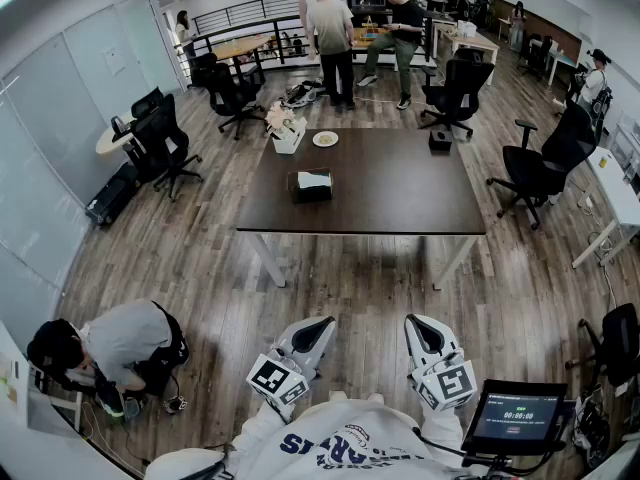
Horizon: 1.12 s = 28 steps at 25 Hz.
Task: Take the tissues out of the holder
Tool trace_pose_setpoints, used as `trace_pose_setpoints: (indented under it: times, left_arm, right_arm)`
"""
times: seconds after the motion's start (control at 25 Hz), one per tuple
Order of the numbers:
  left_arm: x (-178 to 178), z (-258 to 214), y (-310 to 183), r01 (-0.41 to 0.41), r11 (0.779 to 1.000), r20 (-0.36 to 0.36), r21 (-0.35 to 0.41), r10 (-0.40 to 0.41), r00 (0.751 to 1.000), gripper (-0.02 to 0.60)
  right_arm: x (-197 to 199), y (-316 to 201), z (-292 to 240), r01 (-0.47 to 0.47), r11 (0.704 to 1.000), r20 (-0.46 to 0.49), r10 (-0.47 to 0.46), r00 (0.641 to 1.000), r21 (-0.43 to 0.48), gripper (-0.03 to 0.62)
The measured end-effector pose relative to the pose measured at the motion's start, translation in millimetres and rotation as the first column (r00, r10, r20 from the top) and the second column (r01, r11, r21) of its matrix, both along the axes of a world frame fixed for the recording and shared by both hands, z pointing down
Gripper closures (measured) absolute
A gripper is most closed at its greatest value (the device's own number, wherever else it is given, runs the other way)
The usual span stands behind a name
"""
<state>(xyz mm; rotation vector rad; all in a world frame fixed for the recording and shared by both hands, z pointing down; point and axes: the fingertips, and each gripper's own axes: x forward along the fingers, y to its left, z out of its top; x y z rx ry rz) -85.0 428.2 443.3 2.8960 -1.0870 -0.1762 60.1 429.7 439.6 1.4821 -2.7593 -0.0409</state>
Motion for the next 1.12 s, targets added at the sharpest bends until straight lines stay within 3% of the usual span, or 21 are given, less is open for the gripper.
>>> trace_pose_setpoints:
  times: [0.64,0.84,1.12]
  left_arm:
    - [19,4,5,-0.024,1.0,-0.019,-0.002,0.024,1.0,0.577]
    - [42,0,-6,-0.007,1.0,-0.019,-0.007,0.007,1.0,0.577]
    - [51,3,4,0.036,0.999,-0.014,0.0,-0.036,0.999,0.577]
  right_arm:
    - [19,3,4,-0.025,1.0,0.004,0.025,1.0,-0.003,0.586]
    - [42,0,-4,0.035,0.999,0.068,-0.035,0.997,0.008,0.585]
    - [54,4,10,-0.001,1.0,-0.025,0.002,1.0,0.023,0.585]
